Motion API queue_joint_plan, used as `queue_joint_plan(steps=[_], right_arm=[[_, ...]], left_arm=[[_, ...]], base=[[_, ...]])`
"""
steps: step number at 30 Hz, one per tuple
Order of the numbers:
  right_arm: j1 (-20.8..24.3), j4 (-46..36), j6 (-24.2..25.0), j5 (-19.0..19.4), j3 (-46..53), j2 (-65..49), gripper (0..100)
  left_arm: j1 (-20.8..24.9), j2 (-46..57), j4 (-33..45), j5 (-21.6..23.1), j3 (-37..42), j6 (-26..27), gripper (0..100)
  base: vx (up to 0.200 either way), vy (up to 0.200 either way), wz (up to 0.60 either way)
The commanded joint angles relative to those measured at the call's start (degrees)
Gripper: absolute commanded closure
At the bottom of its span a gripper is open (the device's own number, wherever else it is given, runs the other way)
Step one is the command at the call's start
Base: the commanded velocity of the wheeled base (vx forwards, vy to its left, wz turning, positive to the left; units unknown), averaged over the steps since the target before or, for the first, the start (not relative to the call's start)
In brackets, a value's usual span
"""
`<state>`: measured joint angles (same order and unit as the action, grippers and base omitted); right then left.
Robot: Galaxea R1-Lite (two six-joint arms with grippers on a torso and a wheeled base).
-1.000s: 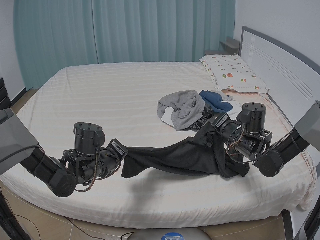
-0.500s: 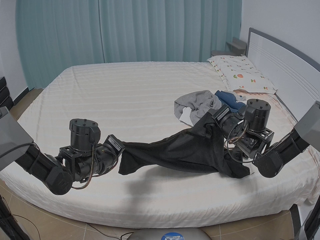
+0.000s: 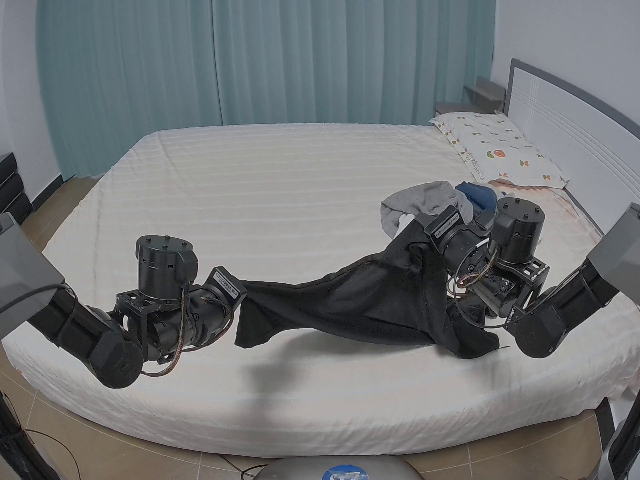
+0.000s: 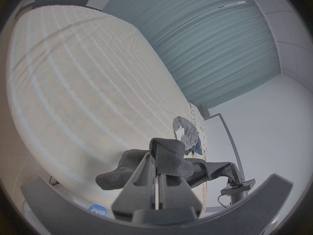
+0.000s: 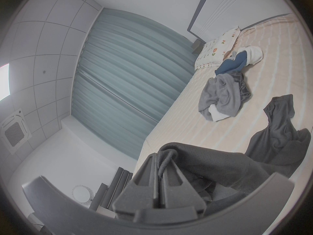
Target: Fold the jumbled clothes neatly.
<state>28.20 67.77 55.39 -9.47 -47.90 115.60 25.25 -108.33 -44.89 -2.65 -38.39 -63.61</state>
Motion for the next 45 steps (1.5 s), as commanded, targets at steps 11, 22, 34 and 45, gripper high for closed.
queue_joint_plan(steps=[11,22,34,45], right_arm=[[1.69,0.26,-0.20,-0.02,-0.44,-0.73,100],[2.04,-0.53,-0.37,0.24,-0.18,-1.43,100],[1.33,-2.73,-2.04,0.33,7.91,-6.71,100],[4.15,-5.80,-3.19,-0.11,16.70,-22.88,100]], left_arm=[[-0.37,0.31,-0.03,-0.26,-0.11,-0.11,100],[-0.37,0.22,-0.11,-0.08,0.24,-0.11,100],[2.44,0.13,0.06,0.27,0.24,0.33,100],[8.06,7.69,3.84,-0.34,1.21,2.00,100]], base=[[0.000,0.200,0.00],[0.000,0.164,0.00],[-0.033,0.000,0.00],[-0.200,0.000,0.00]])
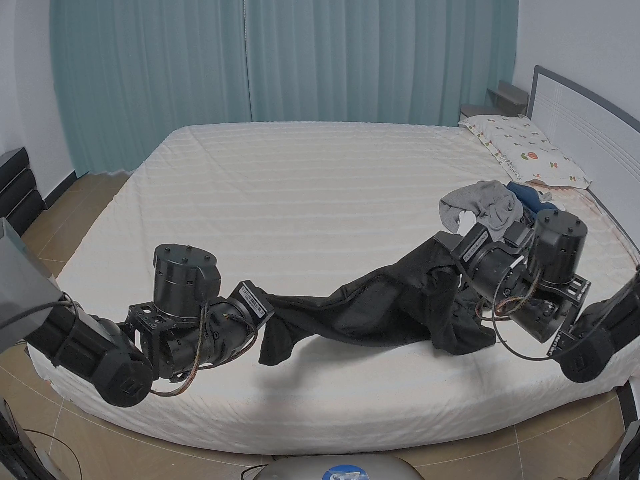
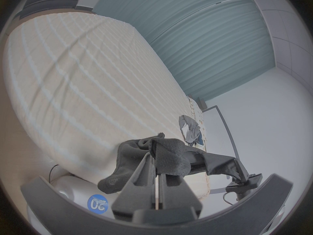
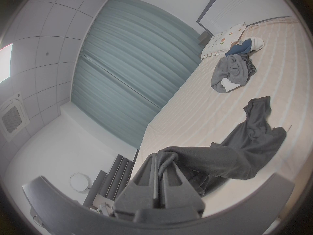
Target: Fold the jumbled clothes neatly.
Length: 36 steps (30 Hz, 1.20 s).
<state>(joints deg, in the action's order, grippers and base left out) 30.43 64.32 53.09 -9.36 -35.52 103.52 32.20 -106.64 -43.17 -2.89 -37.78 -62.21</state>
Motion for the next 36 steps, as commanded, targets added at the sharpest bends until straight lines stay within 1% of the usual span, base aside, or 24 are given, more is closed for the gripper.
queue_joint_plan(steps=[1,2,3,5,9,12,14,17,18,19,20,21,22,23,28,29,30,31,32,33,34,36], right_arm=[[2.27,-3.94,-1.06,-0.31,4.67,-13.43,100],[2.36,-4.20,-1.06,-0.31,4.67,-13.87,100],[3.59,-7.63,-1.15,-0.48,4.41,-19.32,100],[4.11,-11.76,-1.59,-0.48,3.53,-24.51,100],[5.26,-20.72,-3.52,-0.66,-1.39,-33.91,100],[4.90,-26.09,-3.78,-0.13,-6.84,-39.01,100],[3.41,-29.95,-3.78,0.31,-11.50,-40.07,100],[-1.78,-34.79,-3.78,2.42,-19.76,-39.19,100],[-2.30,-35.05,-3.78,2.86,-20.55,-39.01,100],[-5.99,-37.16,-3.70,6.37,-25.38,-36.90,100],[-7.05,-37.51,-3.70,7.25,-26.62,-36.20,100],[-10.48,-39.01,-3.61,9.54,-30.13,-33.74,100],[-12.67,-40.41,-3.43,10.86,-33.03,-31.10,100],[-13.55,-41.38,-3.43,11.30,-34.70,-29.08,100],[-15.93,-43.14,-3.43,10.59,-41.56,-17.65,100],[-16.01,-43.14,-3.43,10.42,-41.91,-16.95,100],[-16.10,-43.22,-3.43,10.15,-43.49,-13.61,100],[-16.10,-43.22,-3.43,10.15,-43.49,-13.61,100],[-16.28,-43.14,-3.43,9.19,-45.25,-9.22,100],[-16.28,-43.14,-3.43,9.10,-45.34,-8.86,100],[-16.54,-43.14,-3.61,7.25,-47.45,-5.17,100],[-16.89,-42.61,-3.70,5.41,-49.64,-1.13,100]], left_arm=[[1.20,7.33,3.09,-0.10,0.60,0.95,100],[1.20,7.50,3.26,-0.01,0.60,0.95,100],[1.20,10.05,4.85,-0.10,0.51,1.56,100],[1.12,12.78,6.08,-0.10,-0.01,1.92,100],[0.85,19.37,8.89,0.08,-1.86,2.36,100],[-0.64,23.67,12.58,0.60,-5.38,4.11,100],[-2.75,24.38,15.48,0.69,-8.63,4.64,100],[-4.69,24.29,19.79,0.87,-14.34,4.73,100],[-4.86,24.29,20.14,0.96,-14.69,4.64,100],[-5.48,24.03,22.60,1.57,-17.50,4.73,100],[-5.65,23.76,23.13,1.75,-18.21,4.73,100],[-6.18,22.27,24.71,2.01,-20.40,4.64,100],[-6.62,20.77,25.68,2.01,-22.16,4.64,100],[-6.97,19.72,26.29,2.01,-23.39,4.64,100],[-8.03,12.25,28.66,1.48,-27.88,4.46,100],[-8.11,11.72,28.75,1.40,-28.14,4.46,100],[-8.46,9.17,29.02,1.31,-29.11,4.38,100],[-8.46,9.17,29.02,1.31,-29.11,4.38,100],[-9.17,6.36,29.28,1.22,-30.42,4.38,100],[-9.26,6.18,29.28,1.22,-30.60,4.38,100],[-10.05,3.99,29.37,1.31,-31.74,4.38,100],[-10.40,1.53,29.37,1.31,-33.06,4.38,100]], base=[[-0.200,0.000,0.00],[-0.200,0.000,0.00],[0.000,0.000,0.00],[0.000,0.000,0.00],[0.000,0.000,0.00],[0.000,0.000,0.00],[0.000,0.000,0.00],[0.000,0.000,0.00],[0.000,0.000,0.00],[0.000,0.000,0.00],[0.000,0.000,0.00],[0.000,0.000,0.00],[0.000,0.000,0.00],[0.000,0.000,0.00],[0.000,0.000,0.00],[0.000,0.000,0.00],[0.000,0.000,0.00],[0.000,0.000,0.00],[0.000,0.000,0.00],[0.000,0.000,0.00],[0.000,0.000,0.00],[0.100,0.000,0.00]])
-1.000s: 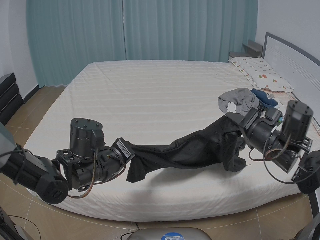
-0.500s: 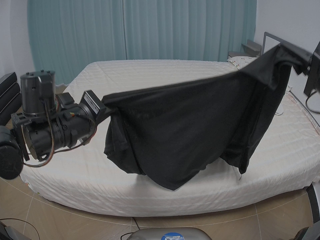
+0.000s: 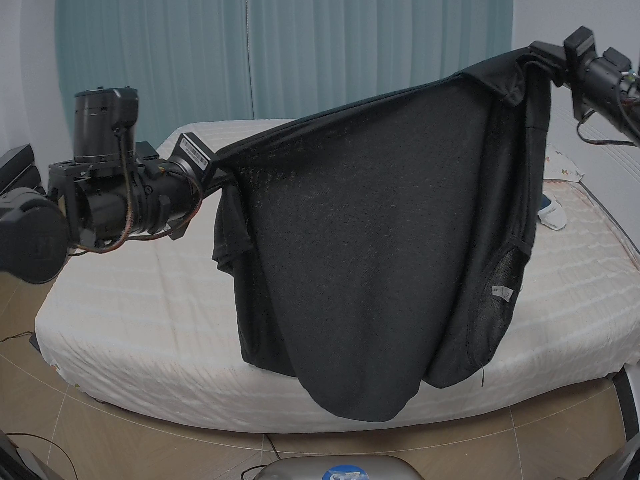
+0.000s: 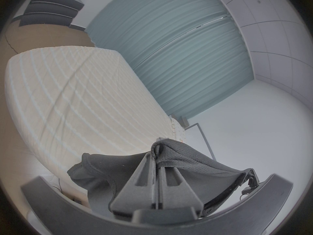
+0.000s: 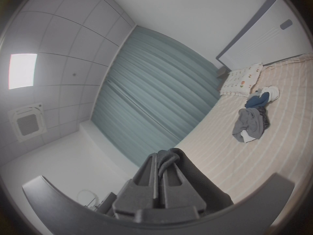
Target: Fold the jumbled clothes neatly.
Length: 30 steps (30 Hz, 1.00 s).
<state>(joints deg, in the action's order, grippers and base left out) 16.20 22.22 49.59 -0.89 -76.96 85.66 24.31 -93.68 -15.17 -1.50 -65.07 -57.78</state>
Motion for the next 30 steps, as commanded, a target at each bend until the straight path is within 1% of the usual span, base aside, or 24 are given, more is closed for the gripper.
queue_joint_plan(steps=[1,6,9,15,16,17,18,20,23,26,28,30], right_arm=[[-2.67,-0.25,-0.28,-3.50,-8.82,18.40,100],[-2.75,1.51,-0.20,-3.86,-11.37,23.41,100],[-2.75,4.85,-0.28,-3.86,-12.34,27.10,100],[-2.23,10.30,-0.46,-3.86,-12.43,31.32,100],[-2.23,12.05,-0.81,-3.86,-12.51,32.99,100],[-2.23,12.05,-0.81,-3.86,-12.51,32.99,100],[-2.23,13.02,-1.60,-3.86,-12.43,35.10,100],[-2.05,13.20,-1.87,-3.94,-12.07,37.03,100],[-1.96,13.46,-1.95,-5.17,-11.72,40.37,100],[-1.96,15.13,-1.95,-7.02,-12.16,44.68,100],[-1.96,15.48,-1.95,-7.28,-12.16,45.82,100],[-1.70,15.66,-1.95,-7.55,-12.16,49.07,100]], left_arm=[[-2.69,-12.58,1.37,0.09,-6.12,-0.05,100],[-2.69,-16.35,0.84,0.53,-7.70,-0.14,100],[-2.69,-20.40,0.84,0.53,-10.86,-0.22,100],[-3.30,-25.32,-0.13,0.62,-14.29,-0.22,100],[-3.65,-27.60,-0.92,0.62,-16.23,-0.40,100],[-3.65,-27.60,-0.92,0.62,-16.23,-0.40,100],[-3.74,-30.94,-1.09,0.62,-18.69,-0.40,100],[-3.74,-33.49,-1.09,0.53,-20.62,-0.49,100],[-3.48,-36.66,-1.09,0.44,-21.41,-0.49,100],[-3.39,-39.56,-1.18,0.36,-22.11,-0.49,100],[-3.39,-40.44,-1.18,0.27,-22.64,-0.49,100],[-3.57,-42.81,-1.18,0.01,-23.96,-1.63,100]], base=[[0.200,0.000,0.00],[0.200,0.000,0.00],[0.200,0.000,0.00],[0.200,0.000,0.00],[0.200,0.000,0.00],[0.200,0.000,0.00],[0.200,0.000,0.00],[0.200,0.000,0.00],[0.200,0.000,0.00],[0.000,0.000,0.00],[0.000,0.000,0.00],[0.000,0.000,0.00]])
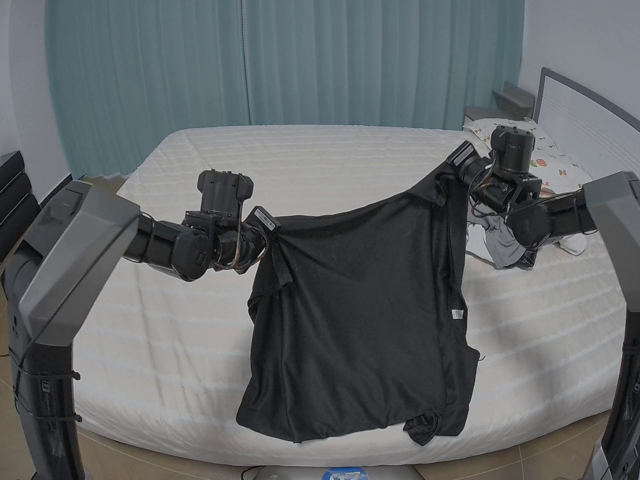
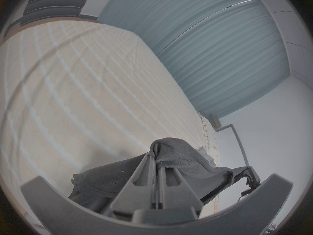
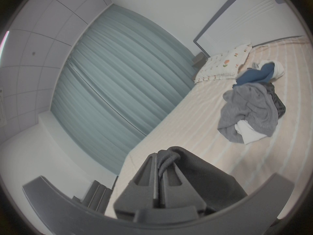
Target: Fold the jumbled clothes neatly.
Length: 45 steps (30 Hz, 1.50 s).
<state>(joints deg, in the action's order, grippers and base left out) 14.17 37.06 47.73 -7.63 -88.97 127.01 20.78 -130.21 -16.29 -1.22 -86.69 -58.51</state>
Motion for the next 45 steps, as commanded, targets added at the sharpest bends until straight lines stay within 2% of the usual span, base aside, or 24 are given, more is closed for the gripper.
queue_joint_plan(steps=[1,6,7,8,9,20,23,28,34,39,40,45], right_arm=[[0.42,0.82,-0.09,-1.07,-0.24,8.43,100],[0.34,0.82,-0.09,-1.86,-0.24,10.97,100],[0.34,0.82,-0.09,-1.86,-0.07,11.50,100],[0.34,0.82,-0.09,-1.86,0.11,11.77,100],[0.42,0.82,-0.09,-1.86,0.29,12.64,0],[-1.33,-2.61,-0.27,-1.51,1.08,17.30,0],[-2.65,-9.99,2.64,-0.10,0.37,18.09,0],[-5.11,-10.69,3.60,0.16,1.08,17.65,0],[-7.66,-10.69,2.02,0.69,3.36,14.67,0],[-8.98,-9.20,0.53,5.08,7.05,11.15,0],[-9.51,-7.44,0.44,6.84,9.07,9.83,0],[-9.33,-4.10,-0.44,7.98,16.02,8.07,0]], left_arm=[[-0.13,-6.90,-0.06,-0.28,-2.87,-1.69,100],[-0.04,-9.80,-0.06,0.25,-3.49,-3.62,100],[-0.04,-10.42,-0.06,0.25,-3.75,-3.62,0],[-0.04,-10.77,-0.06,0.25,-4.10,-3.71,0],[0.05,-11.74,-0.06,0.25,-4.63,-3.71,0],[-0.39,-17.27,1.43,-3.97,-9.29,-4.85,0],[-0.31,-17.62,8.29,-2.47,-10.78,-4.94,0],[-1.36,-17.71,12.60,-2.56,-14.74,-9.42,0],[-1.98,-16.31,13.21,-2.30,-11.66,-9.60,0],[-2.50,-13.23,12.60,1.13,-6.56,-9.51,0],[-2.77,-11.21,12.42,2.98,-4.02,-9.34,0],[-2.86,-5.67,9.87,6.05,3.81,-9.25,0]], base=[[0.000,0.000,0.00],[0.000,0.000,0.00],[0.000,0.000,0.00],[0.000,0.000,0.00],[0.000,0.000,0.00],[0.000,0.000,0.00],[0.000,0.000,0.00],[0.000,0.000,0.00],[0.000,0.000,0.00],[0.000,0.000,0.00],[0.000,0.000,0.00],[0.000,0.000,0.00]])
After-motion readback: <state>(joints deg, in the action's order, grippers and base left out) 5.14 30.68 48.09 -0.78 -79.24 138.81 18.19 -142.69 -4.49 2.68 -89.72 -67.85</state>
